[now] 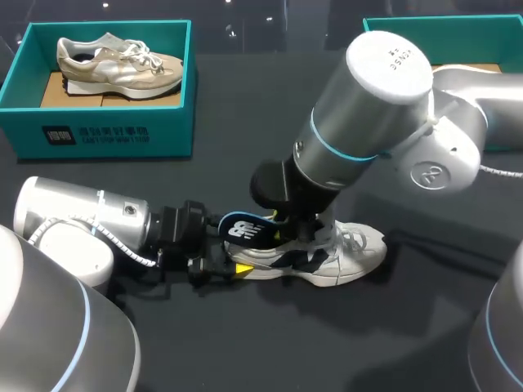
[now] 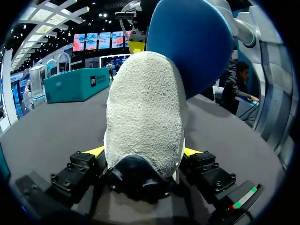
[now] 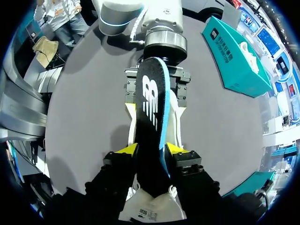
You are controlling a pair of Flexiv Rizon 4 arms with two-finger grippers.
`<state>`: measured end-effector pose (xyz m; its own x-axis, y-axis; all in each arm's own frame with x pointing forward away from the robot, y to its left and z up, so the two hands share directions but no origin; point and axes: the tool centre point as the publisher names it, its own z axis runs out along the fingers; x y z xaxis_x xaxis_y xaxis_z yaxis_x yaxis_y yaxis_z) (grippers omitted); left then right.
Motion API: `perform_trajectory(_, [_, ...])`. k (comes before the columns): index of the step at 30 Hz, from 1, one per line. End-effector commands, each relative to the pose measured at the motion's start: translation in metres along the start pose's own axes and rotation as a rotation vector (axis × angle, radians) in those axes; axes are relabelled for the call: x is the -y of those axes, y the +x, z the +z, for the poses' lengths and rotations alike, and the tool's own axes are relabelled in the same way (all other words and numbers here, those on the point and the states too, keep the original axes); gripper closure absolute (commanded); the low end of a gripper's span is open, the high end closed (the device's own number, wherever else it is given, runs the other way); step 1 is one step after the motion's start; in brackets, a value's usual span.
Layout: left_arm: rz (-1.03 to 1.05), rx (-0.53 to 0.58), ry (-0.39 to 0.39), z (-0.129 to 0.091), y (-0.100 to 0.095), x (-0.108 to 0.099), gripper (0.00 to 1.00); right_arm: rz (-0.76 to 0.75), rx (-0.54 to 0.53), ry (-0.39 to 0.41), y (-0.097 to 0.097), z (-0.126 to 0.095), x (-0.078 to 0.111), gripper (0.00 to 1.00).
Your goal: Take the shoe out of the shoebox, open the shoe tongue, remove and reinsert the insole, then place the shoe into the shoebox
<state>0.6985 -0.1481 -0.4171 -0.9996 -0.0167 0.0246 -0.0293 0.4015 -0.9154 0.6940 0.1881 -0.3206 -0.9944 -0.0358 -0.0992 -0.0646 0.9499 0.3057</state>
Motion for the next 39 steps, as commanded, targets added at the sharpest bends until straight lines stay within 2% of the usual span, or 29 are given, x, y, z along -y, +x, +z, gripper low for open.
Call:
perform_trajectory(1, [0.001,0.000,-0.003,0.001,-0.001,-0.004,1.00,0.008,-0.030,-0.059,-0.008,0.003,0.008,0.62])
perform_trajectory(5, [0.001,0.000,-0.003,0.001,-0.001,-0.004,1.00,0.013,-0.055,-0.087,-0.013,0.001,0.004,0.57])
perform_trajectory(11, [0.001,0.000,-0.003,0.001,-0.001,-0.004,1.00,-0.009,-0.116,-0.135,-0.009,0.000,-0.004,0.59])
perform_trajectory(18, [0.001,0.000,-0.003,0.001,-0.001,-0.004,1.00,0.001,-0.205,-0.146,-0.004,0.007,-0.012,0.53])
perform_trajectory(31, [0.001,0.000,-0.003,0.001,-0.001,-0.004,1.00,-0.008,-0.338,-0.232,-0.006,0.020,-0.022,0.56])
perform_trajectory(39, [0.001,0.000,-0.003,0.001,-0.001,-0.004,1.00,-0.008,-0.399,-0.264,0.001,0.025,-0.023,0.64])
